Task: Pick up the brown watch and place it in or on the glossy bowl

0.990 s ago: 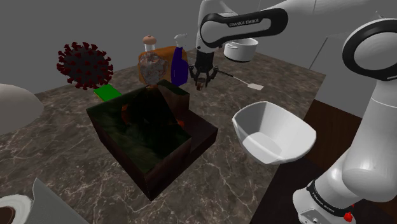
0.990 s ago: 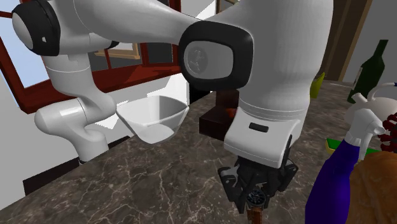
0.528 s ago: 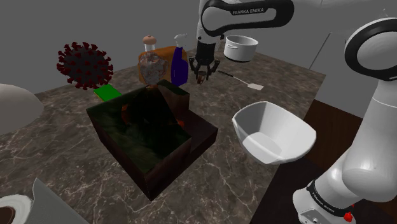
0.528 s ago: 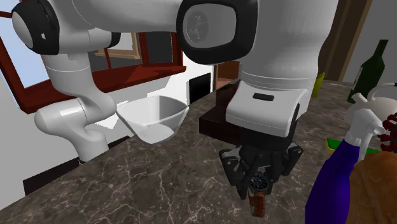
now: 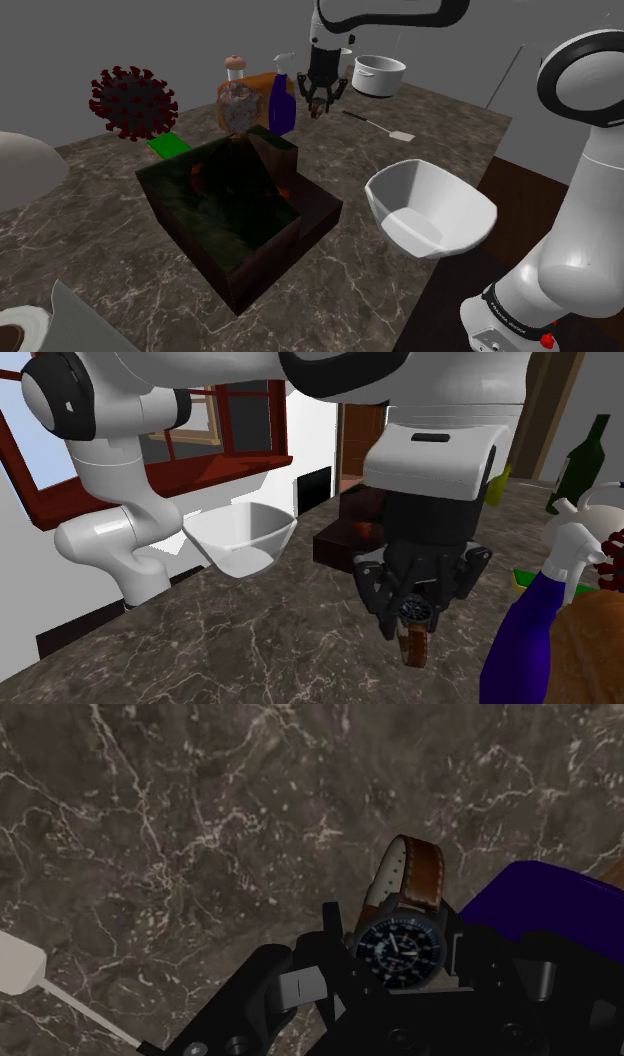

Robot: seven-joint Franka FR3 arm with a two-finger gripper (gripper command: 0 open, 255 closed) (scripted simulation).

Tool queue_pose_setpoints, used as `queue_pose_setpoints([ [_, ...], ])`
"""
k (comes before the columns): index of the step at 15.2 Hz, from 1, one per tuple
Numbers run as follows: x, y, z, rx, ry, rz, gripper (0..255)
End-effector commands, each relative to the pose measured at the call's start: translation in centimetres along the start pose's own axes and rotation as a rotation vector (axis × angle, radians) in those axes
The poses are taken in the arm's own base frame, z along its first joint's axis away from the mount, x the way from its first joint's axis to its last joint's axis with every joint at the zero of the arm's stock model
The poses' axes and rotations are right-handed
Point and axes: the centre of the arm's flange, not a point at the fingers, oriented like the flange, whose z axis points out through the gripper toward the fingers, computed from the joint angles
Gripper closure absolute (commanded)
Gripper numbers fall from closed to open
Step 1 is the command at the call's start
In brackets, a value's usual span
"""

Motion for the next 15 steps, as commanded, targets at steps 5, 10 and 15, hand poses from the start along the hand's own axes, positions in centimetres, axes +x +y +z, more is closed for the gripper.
queue_pose_setpoints([
  [5,-0.1,0.0,-3.1,0.0,0.0,0.0,255],
  [10,-0.1,0.0,-5.8,0.0,0.0,0.0,255],
  [15,-0.1,0.0,-8.4,0.0,0.0,0.0,255],
])
